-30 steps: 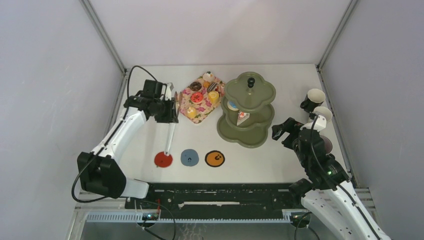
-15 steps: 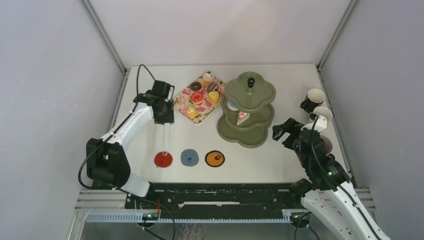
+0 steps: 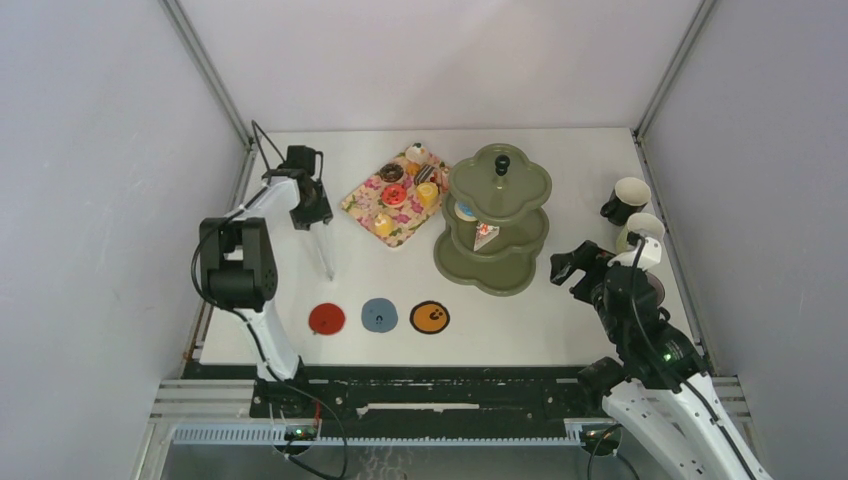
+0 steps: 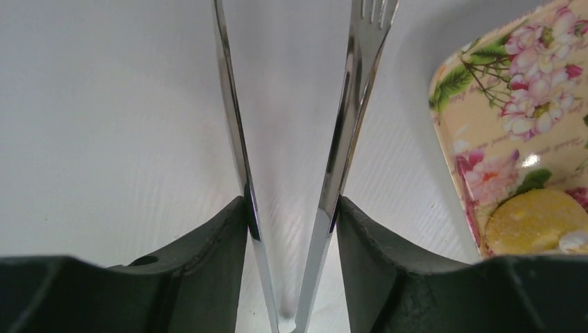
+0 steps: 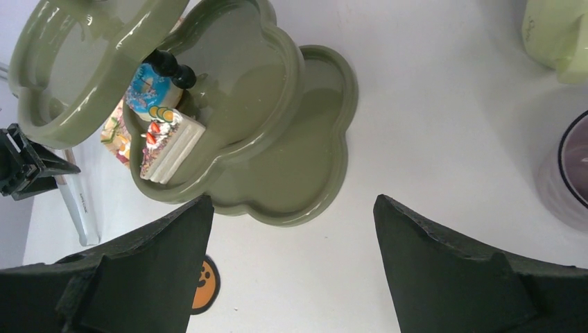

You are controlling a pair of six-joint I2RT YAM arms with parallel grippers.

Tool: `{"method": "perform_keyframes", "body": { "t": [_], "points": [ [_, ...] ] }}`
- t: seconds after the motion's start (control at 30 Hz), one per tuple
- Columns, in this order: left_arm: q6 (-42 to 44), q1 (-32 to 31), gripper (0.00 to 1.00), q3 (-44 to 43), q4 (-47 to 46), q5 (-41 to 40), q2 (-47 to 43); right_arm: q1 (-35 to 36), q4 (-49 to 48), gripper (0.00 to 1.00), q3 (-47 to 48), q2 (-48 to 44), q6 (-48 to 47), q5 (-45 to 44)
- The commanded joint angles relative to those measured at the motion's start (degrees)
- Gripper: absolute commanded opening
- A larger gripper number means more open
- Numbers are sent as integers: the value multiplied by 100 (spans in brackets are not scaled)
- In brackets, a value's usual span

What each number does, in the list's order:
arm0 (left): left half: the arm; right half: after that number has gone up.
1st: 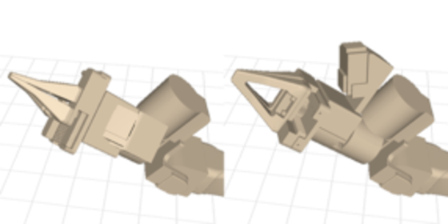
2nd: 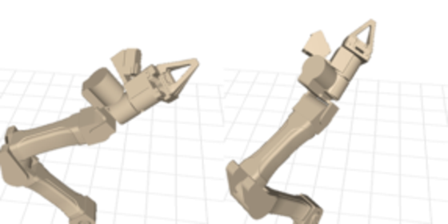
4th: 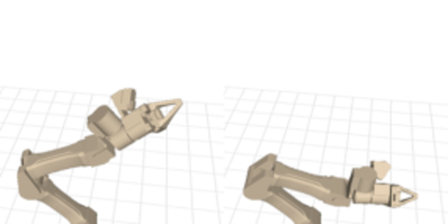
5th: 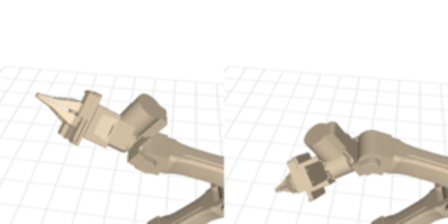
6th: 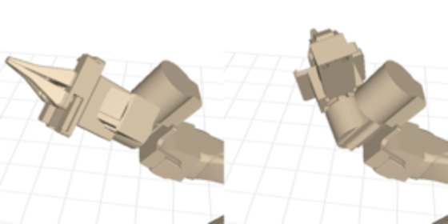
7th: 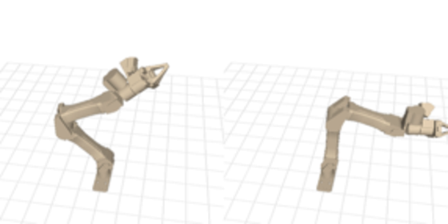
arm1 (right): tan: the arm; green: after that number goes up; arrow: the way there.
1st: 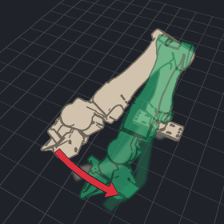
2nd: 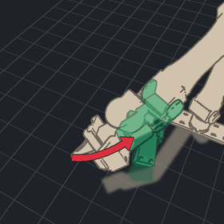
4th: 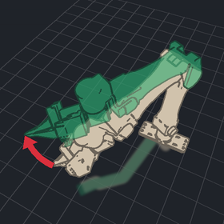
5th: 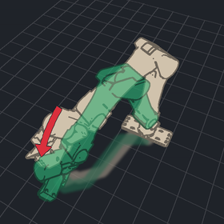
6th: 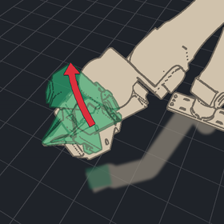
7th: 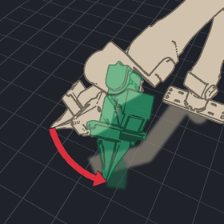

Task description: Serve the afternoon tea

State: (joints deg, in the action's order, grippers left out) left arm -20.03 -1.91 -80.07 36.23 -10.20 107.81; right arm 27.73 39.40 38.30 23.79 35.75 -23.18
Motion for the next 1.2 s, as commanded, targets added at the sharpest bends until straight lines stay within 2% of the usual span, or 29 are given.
{"method": "perform_keyframes", "body": {
  "t": [0.0, 0.2, 0.33, 0.47, 0.6, 0.73, 1.0, 1.07, 1.17],
  "points": [
    [-202, -11, 56, -470, -124, 90, 177, -30, 68, 94, 90, -62, -211, -197],
    [-253, 5, 76, -197, -284, 115, 187, -43, 68, 94, 94, -72, -141, -194],
    [-347, 1, 80, 153, -429, 185, -16, -50, 4, 94, 90, -21, -164, -171],
    [-587, -2, 80, 728, -724, 354, -262, -51, -50, 94, 90, 43, -129, -113],
    [-773, -32, 73, 1018, -949, 542, -335, -51, -101, 94, 89, 113, -88, -54],
    [-730, -30, 65, 849, -854, 588, -169, -56, -174, 94, 89, 143, -115, -3],
    [-648, -23, 58, 502, -649, 453, 52, -51, -46, 94, 88, 95, -49, -67],
    [-611, -17, 47, 466, -624, 476, 79, -56, -14, 94, 89, 73, -47, -83],
    [-567, -8, 18, 476, -613, 633, 55, -56, -2, 94, 89, 18, -80, -105]
  ]
}}
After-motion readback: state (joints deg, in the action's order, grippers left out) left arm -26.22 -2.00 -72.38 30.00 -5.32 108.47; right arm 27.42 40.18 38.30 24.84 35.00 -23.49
